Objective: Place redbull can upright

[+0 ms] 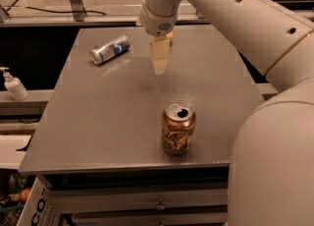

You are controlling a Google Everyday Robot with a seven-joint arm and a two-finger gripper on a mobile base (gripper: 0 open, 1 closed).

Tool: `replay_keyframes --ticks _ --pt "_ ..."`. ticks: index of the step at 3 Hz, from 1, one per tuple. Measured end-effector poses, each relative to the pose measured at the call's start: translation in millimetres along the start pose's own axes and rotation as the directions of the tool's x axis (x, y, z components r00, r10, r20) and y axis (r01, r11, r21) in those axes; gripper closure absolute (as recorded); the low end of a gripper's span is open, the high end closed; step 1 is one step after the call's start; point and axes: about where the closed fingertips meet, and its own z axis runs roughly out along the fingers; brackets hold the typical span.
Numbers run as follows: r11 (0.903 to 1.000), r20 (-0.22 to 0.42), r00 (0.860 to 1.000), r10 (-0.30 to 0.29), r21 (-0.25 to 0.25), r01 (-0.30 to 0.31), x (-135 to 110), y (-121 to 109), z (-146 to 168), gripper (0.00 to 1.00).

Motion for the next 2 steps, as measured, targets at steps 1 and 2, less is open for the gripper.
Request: replay_keyframes --ticks 1,2 --pt "0.9987 0.003 0.999 -0.044 0.024 0.044 -12 -22 12 0.00" --pt "0.9931 -0.025 0.994 -0.104 0.050 0.106 -26 -38 23 0.00"
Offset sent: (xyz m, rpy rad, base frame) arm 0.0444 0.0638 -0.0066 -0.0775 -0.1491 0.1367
